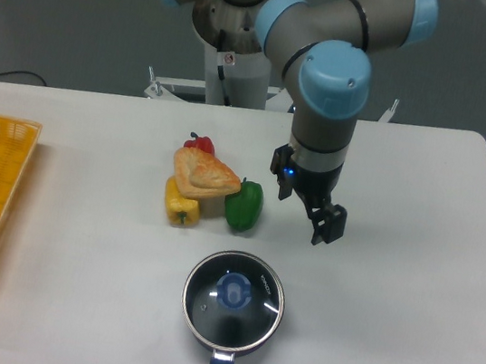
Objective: Open the lid
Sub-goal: 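Move the open gripper across the table toward the saucepan lid, then lower the gripper onto the blue knob of the glass lid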
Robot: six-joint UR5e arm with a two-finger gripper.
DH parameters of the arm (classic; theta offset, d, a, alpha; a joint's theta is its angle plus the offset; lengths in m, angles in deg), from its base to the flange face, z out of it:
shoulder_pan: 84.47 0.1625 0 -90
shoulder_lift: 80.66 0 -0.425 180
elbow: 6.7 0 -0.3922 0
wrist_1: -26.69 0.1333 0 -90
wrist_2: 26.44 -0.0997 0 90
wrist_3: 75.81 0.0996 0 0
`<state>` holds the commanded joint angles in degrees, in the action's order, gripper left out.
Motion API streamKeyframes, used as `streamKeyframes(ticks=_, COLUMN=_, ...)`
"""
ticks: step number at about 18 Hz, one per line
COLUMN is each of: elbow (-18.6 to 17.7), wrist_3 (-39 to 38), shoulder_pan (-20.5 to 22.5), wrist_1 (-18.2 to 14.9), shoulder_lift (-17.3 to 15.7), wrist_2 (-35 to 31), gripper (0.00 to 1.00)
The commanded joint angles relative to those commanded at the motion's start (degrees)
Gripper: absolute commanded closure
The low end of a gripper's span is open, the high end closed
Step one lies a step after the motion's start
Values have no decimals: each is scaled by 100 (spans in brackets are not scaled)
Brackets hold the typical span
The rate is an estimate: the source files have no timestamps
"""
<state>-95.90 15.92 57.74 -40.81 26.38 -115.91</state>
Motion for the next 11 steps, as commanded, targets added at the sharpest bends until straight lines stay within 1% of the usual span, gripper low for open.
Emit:
streamKeyframes(ticks=3, elbow=17, wrist_3=432, shoulder_pan=-132, wrist_1=9, shoulder_lift=105, wrist_2=18, gripper=0)
streamKeyframes(ticks=6, elbow=114, wrist_3=390, shoulder_pan=-308, wrist_1=9, shoulder_lift=342, wrist_2=18, gripper=0)
streamKeyframes(ticks=11, elbow=403, wrist_3=354, shoulder_pan=-405, wrist_1=9, shoulder_lift=632, wrist_2=26, gripper=0)
